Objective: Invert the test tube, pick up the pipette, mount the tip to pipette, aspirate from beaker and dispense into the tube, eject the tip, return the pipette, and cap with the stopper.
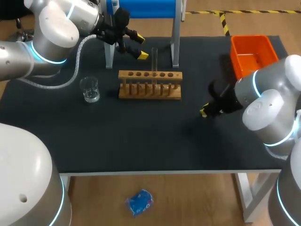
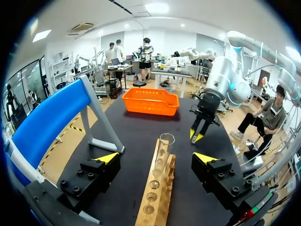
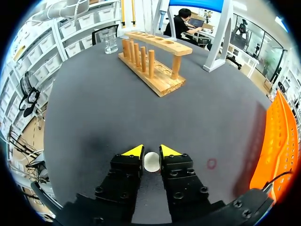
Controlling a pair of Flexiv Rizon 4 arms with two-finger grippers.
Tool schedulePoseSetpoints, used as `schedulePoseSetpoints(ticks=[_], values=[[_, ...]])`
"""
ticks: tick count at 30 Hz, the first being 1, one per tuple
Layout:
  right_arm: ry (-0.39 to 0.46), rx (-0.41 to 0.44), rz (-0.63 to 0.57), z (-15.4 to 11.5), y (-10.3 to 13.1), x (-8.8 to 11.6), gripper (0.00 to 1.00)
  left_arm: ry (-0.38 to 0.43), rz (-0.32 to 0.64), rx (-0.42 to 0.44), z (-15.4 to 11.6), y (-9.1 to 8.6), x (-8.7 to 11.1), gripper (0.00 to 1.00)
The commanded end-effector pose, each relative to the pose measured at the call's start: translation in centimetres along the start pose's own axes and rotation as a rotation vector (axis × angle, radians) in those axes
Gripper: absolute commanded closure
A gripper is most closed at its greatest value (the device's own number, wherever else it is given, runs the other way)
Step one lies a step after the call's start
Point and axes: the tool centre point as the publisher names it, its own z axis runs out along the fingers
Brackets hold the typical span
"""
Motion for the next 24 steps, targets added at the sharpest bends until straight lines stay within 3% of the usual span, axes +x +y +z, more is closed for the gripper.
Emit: schedulePoseSetpoints(ticks=[1,12,24], values=[[0.001,0.004,0.001,-0.1,0.0,0.0,1.0,0.005,-0.001,-0.005,-0.1,-0.1,-0.1,0.0],[-0.022,-0.01,-0.038,-2.1,1.3,0.0,1.0,0.005,-0.001,-0.005,-0.1,-0.1,-0.1,0.0],[-0.026,-0.048,-0.177,-7.3,6.5,-0.6,1.0,0.005,-0.001,-0.005,-0.1,-0.1,-0.1,0.0]])
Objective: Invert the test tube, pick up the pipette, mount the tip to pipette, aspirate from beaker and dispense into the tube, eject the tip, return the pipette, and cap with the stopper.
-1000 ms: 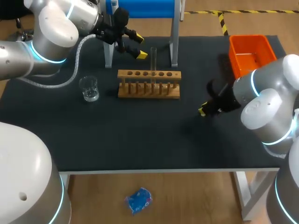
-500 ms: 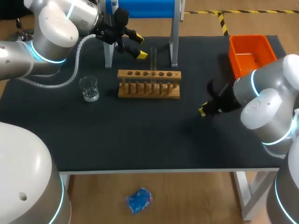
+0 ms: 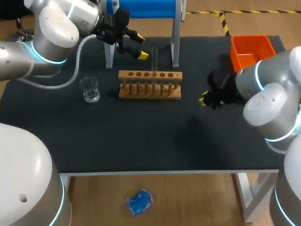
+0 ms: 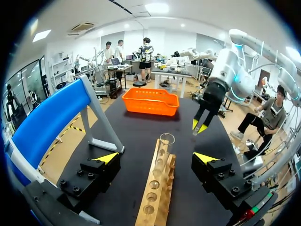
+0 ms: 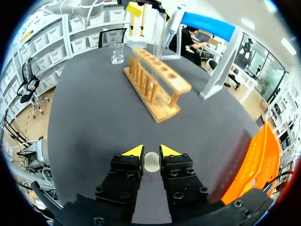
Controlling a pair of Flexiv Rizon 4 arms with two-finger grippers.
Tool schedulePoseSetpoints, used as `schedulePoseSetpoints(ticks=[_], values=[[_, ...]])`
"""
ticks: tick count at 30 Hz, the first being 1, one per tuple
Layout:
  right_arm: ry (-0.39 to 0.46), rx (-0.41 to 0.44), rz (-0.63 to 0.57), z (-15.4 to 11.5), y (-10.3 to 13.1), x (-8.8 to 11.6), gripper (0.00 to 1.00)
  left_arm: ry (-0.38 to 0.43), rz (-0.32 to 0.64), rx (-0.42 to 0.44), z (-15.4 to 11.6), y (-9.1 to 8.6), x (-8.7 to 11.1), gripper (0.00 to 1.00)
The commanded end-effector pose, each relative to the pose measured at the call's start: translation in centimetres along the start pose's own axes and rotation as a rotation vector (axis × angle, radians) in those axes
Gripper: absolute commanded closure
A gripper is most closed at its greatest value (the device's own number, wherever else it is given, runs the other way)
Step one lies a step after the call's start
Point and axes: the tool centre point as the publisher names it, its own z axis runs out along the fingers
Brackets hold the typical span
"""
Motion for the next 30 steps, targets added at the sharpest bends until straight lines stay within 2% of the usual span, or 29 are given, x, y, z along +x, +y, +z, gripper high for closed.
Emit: schedulePoseSetpoints(ticks=[1,3,6,9,16,30], values=[[0.039,-0.001,-0.034,-3.7,2.3,-1.0,1.0,0.005,-0.001,-0.005,-0.1,-0.1,-0.1,0.0],[0.045,-0.008,-0.049,-4.3,3.3,-1.2,1.0,0.005,-0.001,-0.005,-0.1,-0.1,-0.1,0.0],[0.122,-0.046,-0.076,-5.1,5.4,-1.6,1.0,0.005,-0.001,-0.005,-0.1,-0.1,-0.1,0.0],[0.162,-0.056,-0.123,-5.6,7.2,-1.7,1.0,0.005,-0.001,-0.005,-0.1,-0.1,-0.1,0.0],[0.17,-0.036,-0.261,-6.5,11.5,-2.0,1.0,0.005,-0.001,-0.005,-0.1,-0.1,-0.1,0.0],[0.154,-0.023,-0.279,-6.8,11.9,-2.1,1.0,0.005,-0.001,-0.005,-0.1,-0.1,-0.1,0.0]])
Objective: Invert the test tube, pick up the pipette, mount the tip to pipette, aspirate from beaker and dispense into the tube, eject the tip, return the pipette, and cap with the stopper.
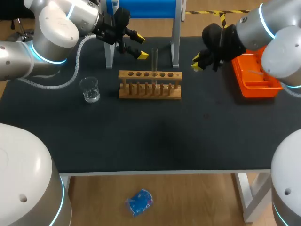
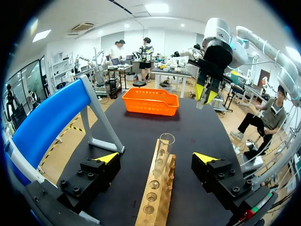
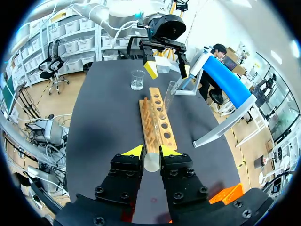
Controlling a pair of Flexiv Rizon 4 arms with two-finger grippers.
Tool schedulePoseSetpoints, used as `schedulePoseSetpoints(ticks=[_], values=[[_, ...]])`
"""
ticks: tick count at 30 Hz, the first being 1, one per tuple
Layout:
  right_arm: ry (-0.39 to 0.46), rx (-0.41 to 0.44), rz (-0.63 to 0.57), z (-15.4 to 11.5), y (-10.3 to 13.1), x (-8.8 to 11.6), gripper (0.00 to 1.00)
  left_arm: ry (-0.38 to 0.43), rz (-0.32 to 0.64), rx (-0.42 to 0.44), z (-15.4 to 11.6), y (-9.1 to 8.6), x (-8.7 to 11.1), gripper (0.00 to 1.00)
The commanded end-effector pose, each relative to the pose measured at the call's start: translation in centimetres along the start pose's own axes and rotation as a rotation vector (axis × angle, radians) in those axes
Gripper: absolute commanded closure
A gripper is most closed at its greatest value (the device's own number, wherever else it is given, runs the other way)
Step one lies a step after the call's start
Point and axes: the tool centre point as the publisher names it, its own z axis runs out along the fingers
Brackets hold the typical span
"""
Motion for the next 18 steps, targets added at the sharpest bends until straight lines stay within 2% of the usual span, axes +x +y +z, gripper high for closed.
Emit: schedulePoseSetpoints(ticks=[1,4,7,13,18], values=[[0.008,0.007,0.0,-0.3,0.1,-0.1,1.0,0.005,-0.001,-0.005,-0.1,-0.1,-0.1,0.0],[0.008,0.007,0.0,-0.3,0.1,-0.1,1.0,0.005,-0.001,-0.005,-0.1,-0.1,-0.1,0.0],[0.015,0.007,-0.035,-0.2,1.0,-1.3,1.0,0.005,-0.001,-0.005,-0.1,-0.1,-0.1,0.0],[0.037,0.013,-0.129,0.7,3.8,-3.7,1.0,0.005,-0.001,-0.005,-0.1,-0.1,-0.1,0.0],[0.05,0.032,-0.178,1.3,5.8,-4.6,1.0,0.005,-0.001,-0.005,-0.1,-0.1,-0.1,0.0]])
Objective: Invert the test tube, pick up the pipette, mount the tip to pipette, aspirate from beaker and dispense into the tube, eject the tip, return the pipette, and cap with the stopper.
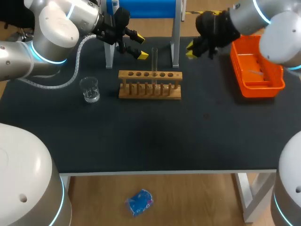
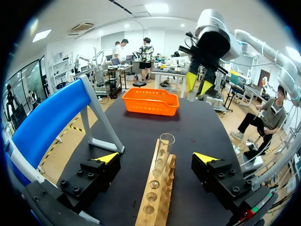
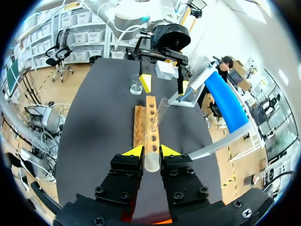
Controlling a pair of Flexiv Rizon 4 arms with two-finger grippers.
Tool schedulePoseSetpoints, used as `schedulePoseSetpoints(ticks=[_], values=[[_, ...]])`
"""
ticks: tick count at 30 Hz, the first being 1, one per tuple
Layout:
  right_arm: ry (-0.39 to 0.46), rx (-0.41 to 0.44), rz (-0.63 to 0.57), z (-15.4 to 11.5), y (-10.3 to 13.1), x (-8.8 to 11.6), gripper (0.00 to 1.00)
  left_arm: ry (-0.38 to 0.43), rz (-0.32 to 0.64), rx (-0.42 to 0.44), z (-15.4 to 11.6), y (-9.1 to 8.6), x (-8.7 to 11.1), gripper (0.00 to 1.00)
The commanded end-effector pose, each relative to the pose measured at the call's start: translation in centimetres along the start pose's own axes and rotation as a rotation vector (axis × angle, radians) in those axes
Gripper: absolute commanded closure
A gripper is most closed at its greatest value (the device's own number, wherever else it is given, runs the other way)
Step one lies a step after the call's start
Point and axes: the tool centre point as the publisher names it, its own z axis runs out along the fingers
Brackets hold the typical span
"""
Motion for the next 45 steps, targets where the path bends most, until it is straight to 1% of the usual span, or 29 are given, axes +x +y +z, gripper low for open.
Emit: schedulePoseSetpoints(ticks=[1,7,10,13,27,29,35,45], values=[[0.043,0.035,-0.02,1.1,1.8,-1.6,1.0,0.005,-0.001,-0.005,-0.1,-0.1,-0.1,0.0],[0.047,0.052,-0.065,1.9,4.3,-2.0,1.0,0.005,-0.001,-0.005,-0.1,-0.1,-0.1,0.0],[0.043,0.04,-0.07,2.1,5.6,-1.9,1.0,0.005,-0.001,-0.005,-0.1,-0.1,-0.1,0.0],[0.019,0.028,-0.068,2.2,6.6,-2.0,1.0,0.005,-0.001,-0.005,-0.1,-0.1,-0.1,0.0],[0.01,0.024,-0.07,2.2,6.8,-2.0,1.0,0.005,-0.001,-0.005,-0.1,-0.1,-0.1,0.0],[0.005,-0.001,-0.071,3.0,7.2,-2.2,1.0,0.005,-0.001,-0.005,-0.1,-0.1,-0.1,0.0],[0.021,-0.025,-0.083,4.4,8.1,-2.8,1.0,0.005,-0.001,-0.005,-0.1,-0.1,-0.1,0.0],[0.055,-0.025,-0.099,6.3,8.6,-2.7,1.0,0.005,-0.001,-0.005,-0.1,-0.1,-0.1,0.0]])
